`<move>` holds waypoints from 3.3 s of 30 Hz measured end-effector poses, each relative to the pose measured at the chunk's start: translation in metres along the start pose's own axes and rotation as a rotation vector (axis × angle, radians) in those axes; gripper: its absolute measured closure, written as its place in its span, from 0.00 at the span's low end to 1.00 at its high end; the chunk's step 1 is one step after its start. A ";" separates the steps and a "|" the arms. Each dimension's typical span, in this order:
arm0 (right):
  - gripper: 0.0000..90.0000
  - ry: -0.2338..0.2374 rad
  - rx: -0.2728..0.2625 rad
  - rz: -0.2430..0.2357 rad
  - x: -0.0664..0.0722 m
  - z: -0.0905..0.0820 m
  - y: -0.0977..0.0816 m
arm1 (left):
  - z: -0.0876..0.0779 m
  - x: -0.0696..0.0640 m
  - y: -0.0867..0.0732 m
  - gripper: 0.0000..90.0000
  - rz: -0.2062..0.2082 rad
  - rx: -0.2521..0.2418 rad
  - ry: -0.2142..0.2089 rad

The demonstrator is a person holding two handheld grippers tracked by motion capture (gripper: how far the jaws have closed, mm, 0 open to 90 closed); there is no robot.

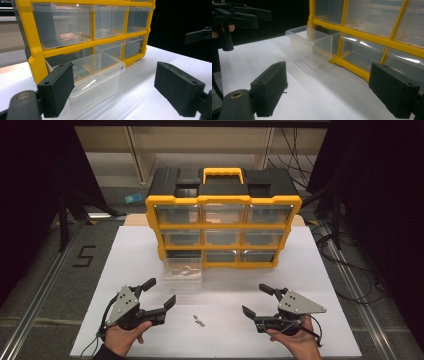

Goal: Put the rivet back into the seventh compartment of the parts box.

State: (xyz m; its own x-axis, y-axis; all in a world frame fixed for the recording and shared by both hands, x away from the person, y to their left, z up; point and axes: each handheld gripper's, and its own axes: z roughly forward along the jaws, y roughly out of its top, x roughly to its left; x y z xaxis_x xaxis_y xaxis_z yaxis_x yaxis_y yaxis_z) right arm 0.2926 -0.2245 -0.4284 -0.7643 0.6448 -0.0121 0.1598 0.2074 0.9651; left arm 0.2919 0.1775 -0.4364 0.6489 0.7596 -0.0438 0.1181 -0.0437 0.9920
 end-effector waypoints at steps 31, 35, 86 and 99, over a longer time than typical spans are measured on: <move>0.27 0.176 0.150 -0.061 0.020 0.033 0.041 | 0.002 0.001 0.000 0.18 -0.008 -0.006 0.003; 0.25 0.191 0.219 -0.105 0.025 0.050 0.046 | 0.002 0.001 0.000 0.18 -0.008 -0.006 0.005; 0.91 0.410 0.799 -0.254 0.064 0.157 -0.001 | 0.001 0.002 0.001 0.18 -0.015 -0.013 0.008; 0.91 0.413 0.747 -0.248 0.055 0.149 0.012 | 0.000 0.002 0.001 0.18 -0.014 -0.012 0.008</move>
State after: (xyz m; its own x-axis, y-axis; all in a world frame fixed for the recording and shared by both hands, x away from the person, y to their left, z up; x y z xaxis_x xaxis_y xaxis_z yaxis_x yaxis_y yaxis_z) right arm 0.3457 -0.0770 -0.4561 -0.9723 0.2309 0.0362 0.2153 0.8246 0.5231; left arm 0.2940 0.1789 -0.4352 0.6409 0.7655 -0.0568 0.1180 -0.0252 0.9927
